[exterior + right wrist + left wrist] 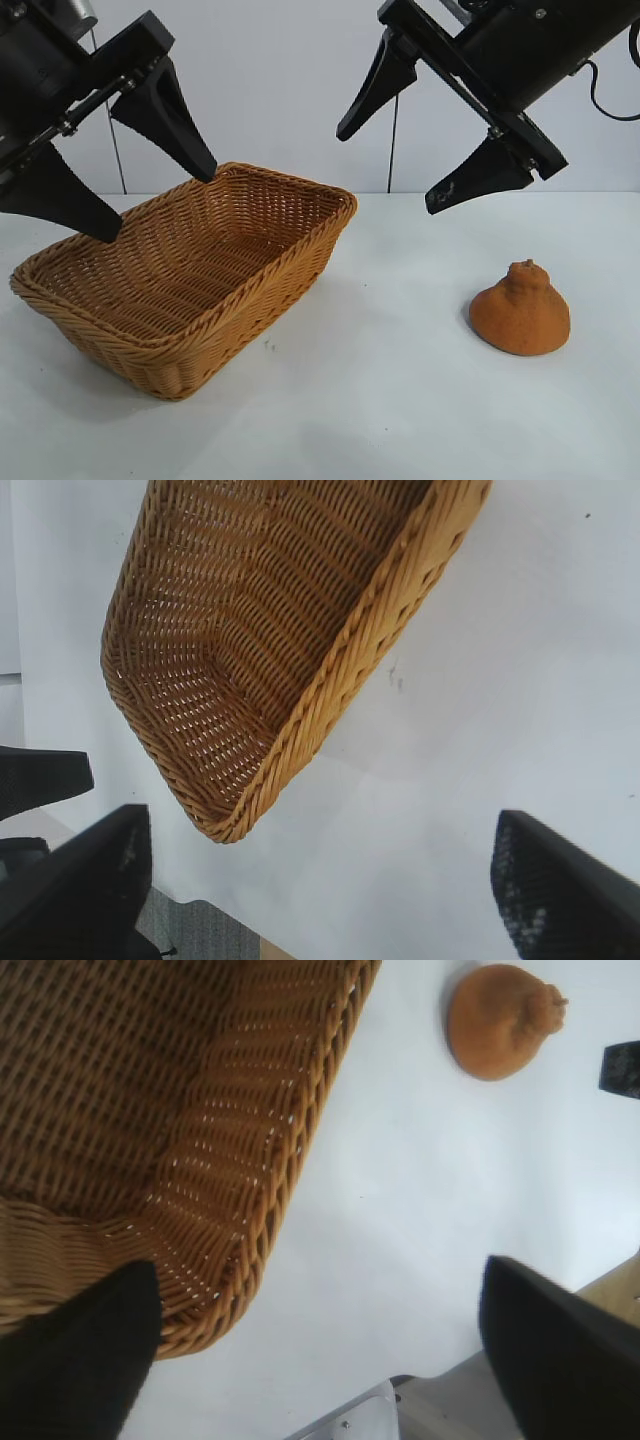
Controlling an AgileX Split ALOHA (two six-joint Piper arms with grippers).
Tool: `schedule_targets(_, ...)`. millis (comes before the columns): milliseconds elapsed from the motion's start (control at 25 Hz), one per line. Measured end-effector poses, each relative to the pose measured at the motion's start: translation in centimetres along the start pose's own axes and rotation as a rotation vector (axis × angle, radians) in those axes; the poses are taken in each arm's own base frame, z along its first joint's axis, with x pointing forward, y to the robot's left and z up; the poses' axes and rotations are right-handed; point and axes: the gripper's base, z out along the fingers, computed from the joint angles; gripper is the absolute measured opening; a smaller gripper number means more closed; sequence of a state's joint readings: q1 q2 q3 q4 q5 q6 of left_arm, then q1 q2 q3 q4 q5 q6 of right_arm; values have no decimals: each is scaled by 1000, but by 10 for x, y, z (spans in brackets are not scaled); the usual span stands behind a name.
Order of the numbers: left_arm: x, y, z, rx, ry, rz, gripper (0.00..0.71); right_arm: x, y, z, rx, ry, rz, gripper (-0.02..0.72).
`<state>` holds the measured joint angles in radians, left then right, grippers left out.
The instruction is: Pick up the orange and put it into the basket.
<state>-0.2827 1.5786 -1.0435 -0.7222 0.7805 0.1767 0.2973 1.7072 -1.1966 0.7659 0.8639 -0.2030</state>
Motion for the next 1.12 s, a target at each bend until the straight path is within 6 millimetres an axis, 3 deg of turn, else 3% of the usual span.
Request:
schedule_targets(320,0,1,-1,-18,-4,-31,615,0,0,0,1,-1,-1,631)
schedule_targets(480,3,3,-17,-112,-41,-61,615,0,0,0,2,-4,-1,631)
schedule_targets(640,5,4,-37,-194,-111,-196,615,-1,0,0,3,-9,-1,631)
schedule_targets(880,3,11,-39,-246,-180,-455,615,-1,0,0,4,-10,-2,631)
schedule_targets(1120,0,20,-43,-329,-265,-581,615,-1,0,0,4,-10,-2,631)
